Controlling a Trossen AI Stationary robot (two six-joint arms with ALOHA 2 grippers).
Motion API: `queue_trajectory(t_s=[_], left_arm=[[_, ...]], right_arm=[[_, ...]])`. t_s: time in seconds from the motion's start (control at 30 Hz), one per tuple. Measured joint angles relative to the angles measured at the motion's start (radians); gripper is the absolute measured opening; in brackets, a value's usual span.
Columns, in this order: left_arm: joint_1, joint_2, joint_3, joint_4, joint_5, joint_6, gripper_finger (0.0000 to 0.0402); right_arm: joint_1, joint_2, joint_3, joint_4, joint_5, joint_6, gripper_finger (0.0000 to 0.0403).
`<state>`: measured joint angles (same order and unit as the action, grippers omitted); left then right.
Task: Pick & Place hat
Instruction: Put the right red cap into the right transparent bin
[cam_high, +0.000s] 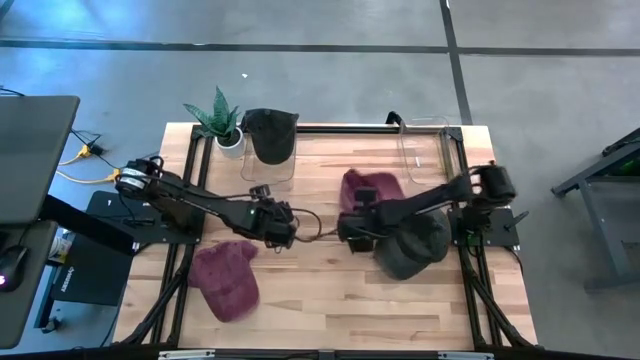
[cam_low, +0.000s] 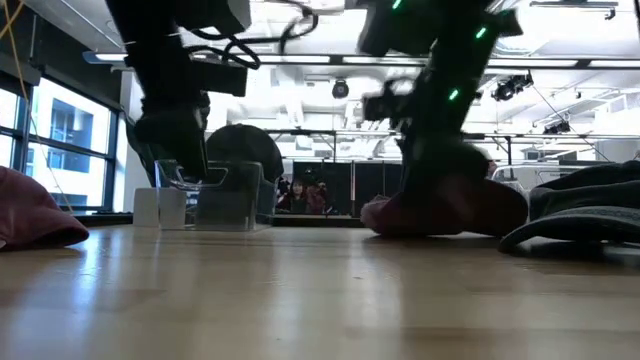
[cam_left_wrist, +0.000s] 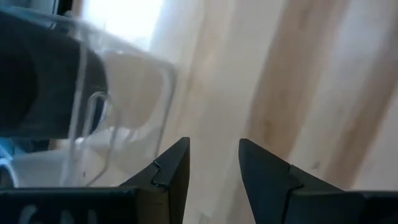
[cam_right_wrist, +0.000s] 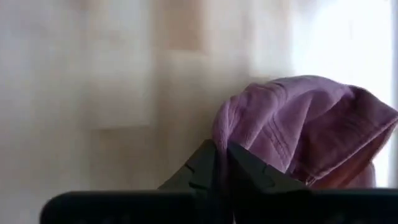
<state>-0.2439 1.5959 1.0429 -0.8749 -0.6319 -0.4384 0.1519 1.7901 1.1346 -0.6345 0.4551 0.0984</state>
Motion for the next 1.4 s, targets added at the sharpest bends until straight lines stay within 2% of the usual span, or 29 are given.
queue_trajectory(t_s=[0.07,0.17,0.37,0.47,0.57,0.7,0.77,1.0,1.1,1.23,1.4], left_arm=[[-0.023,0.0,-0.02,0.06,0.001,0.036,0.0131],[-0.057,0.0,-0.068,0.241,0.011,0.158,0.0131],[-0.062,0.001,-0.131,0.821,0.135,0.518,0.0131],[-0.034,0.0,-0.129,1.059,0.222,0.686,0.0131],[0.008,0.0,-0.129,1.173,0.357,0.78,0.0131],[0.07,0.001,-0.129,1.185,0.537,0.87,0.0136],[0.096,0.02,-0.129,1.191,0.588,0.864,0.0149],[0.135,0.106,-0.131,1.179,0.63,0.772,0.023],[0.132,0.151,-0.13,1.175,0.629,0.771,0.0245],[0.118,0.157,-0.129,1.162,0.618,0.771,0.0231],[0.119,0.157,-0.129,1.121,0.617,0.771,0.0172]], right_arm=[[0.01,-0.085,-0.058,0.081,-0.09,-0.052,0.0028],[0.012,-0.217,-0.178,0.261,-0.242,-0.1,0.0009],[-0.003,-0.422,-0.424,0.672,-0.466,-0.113,0.0017],[-0.015,-0.479,-0.512,0.803,-0.497,-0.078,0.0008],[-0.015,-0.519,-0.552,0.817,-0.481,-0.053,0.0007],[-0.012,-0.529,-0.564,0.812,-0.464,-0.027,0.0014],[-0.012,-0.529,-0.564,0.816,-0.463,-0.034,0.001],[-0.012,-0.529,-0.564,0.822,-0.442,-0.051,0.0013],[-0.012,-0.529,-0.564,0.823,-0.442,-0.051,0.0014],[-0.012,-0.529,-0.563,0.826,-0.442,-0.051,0.0005],[-0.012,-0.529,-0.563,0.834,-0.442,-0.049,0.0013]])
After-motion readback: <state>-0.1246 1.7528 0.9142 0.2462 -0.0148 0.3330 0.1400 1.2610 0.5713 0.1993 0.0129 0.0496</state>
